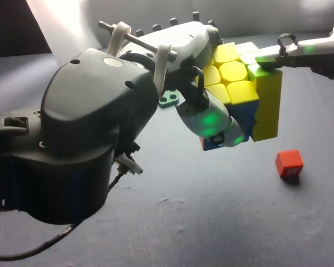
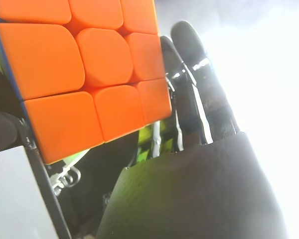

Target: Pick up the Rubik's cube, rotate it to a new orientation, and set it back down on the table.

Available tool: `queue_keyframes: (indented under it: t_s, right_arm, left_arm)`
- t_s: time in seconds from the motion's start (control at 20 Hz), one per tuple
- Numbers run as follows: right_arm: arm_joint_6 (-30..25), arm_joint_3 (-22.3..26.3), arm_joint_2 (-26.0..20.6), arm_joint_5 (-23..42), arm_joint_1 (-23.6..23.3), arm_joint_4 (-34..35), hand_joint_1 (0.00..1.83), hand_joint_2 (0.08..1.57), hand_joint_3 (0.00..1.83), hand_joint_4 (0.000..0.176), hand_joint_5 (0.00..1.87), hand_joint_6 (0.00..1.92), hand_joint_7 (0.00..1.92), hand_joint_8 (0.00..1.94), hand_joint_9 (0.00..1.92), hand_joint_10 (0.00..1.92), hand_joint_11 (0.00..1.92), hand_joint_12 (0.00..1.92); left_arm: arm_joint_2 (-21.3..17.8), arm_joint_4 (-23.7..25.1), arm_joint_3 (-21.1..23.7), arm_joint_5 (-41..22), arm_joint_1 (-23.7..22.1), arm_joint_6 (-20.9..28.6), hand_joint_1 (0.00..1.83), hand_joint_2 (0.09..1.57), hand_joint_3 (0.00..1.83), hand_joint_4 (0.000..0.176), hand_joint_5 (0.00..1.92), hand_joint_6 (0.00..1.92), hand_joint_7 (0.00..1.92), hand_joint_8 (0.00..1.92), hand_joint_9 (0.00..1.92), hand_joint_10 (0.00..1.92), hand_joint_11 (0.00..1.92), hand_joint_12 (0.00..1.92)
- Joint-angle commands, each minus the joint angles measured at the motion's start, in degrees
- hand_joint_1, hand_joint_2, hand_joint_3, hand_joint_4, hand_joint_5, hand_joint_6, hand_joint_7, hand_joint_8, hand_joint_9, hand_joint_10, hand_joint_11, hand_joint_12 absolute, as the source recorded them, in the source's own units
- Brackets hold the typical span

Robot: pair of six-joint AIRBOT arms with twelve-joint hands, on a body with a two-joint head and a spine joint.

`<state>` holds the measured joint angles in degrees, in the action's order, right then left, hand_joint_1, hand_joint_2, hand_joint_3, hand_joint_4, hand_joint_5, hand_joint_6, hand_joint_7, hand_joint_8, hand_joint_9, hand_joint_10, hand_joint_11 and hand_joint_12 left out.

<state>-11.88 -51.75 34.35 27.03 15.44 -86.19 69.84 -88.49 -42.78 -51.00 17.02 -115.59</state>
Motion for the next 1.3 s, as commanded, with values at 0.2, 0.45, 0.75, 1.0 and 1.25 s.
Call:
queue_keyframes:
  t_s: [0.2, 0.45, 0.75, 1.0, 1.25]
  right_arm:
    - [0.19, 0.74, -0.15, 2.33, 0.21, 1.96, 1.16, 1.25, 0.0, 0.0, 0.23, 0.01, 0.92, 1.91, 1.02, 1.92, 0.98, 1.92]
    - [0.19, 1.19, -0.45, 2.82, 0.49, 1.95, 1.16, 1.25, 0.0, 0.0, 0.22, 0.0, 0.93, 1.94, 1.02, 1.92, 0.99, 1.92]
    - [0.17, 1.97, -1.15, 3.71, 0.85, 1.73, 1.13, 1.27, 0.0, 0.0, 0.21, 0.01, 0.91, 1.93, 1.01, 1.92, 0.99, 1.92]
    - [0.13, 2.36, -1.57, 4.01, 1.32, 1.06, 1.15, 1.25, 0.0, 0.0, 0.23, 0.0, 0.94, 1.92, 1.04, 1.92, 1.02, 1.92]
    - [-0.51, 2.58, -1.92, 4.01, 1.37, 0.9, 1.14, 1.26, 0.0, 0.0, 0.24, 0.0, 0.95, 1.85, 1.02, 1.92, 0.98, 1.92]
  left_arm:
    - [-0.14, 5.83, 0.09, -1.31, -1.25, 1.07, 1.18, 1.27, 0.0, 0.0, 0.89, 1.06, 0.48, 1.66, 0.42, 1.12, 0.35, 1.24]
    - [-0.22, 5.79, 0.13, -1.31, -1.4, 1.07, 1.18, 1.26, 0.0, 0.0, 0.89, 1.1, 0.48, 1.61, 0.45, 1.04, 0.36, 1.19]
    - [-0.26, 5.72, 0.12, -1.31, -1.43, 1.07, 1.19, 1.25, 0.0, 0.0, 0.92, 1.08, 0.52, 1.56, 0.51, 0.96, 0.33, 1.13]
    - [-0.26, 5.72, 0.14, -1.31, -1.42, 0.99, 1.19, 1.26, 0.0, 0.0, 0.9, 1.07, 0.5, 1.62, 0.47, 1.03, 0.34, 1.15]
    - [-0.26, 5.71, 0.15, -1.31, -1.48, 0.97, 1.18, 1.27, 0.0, 0.0, 0.88, 1.09, 0.47, 1.65, 0.44, 1.04, 0.37, 1.16]
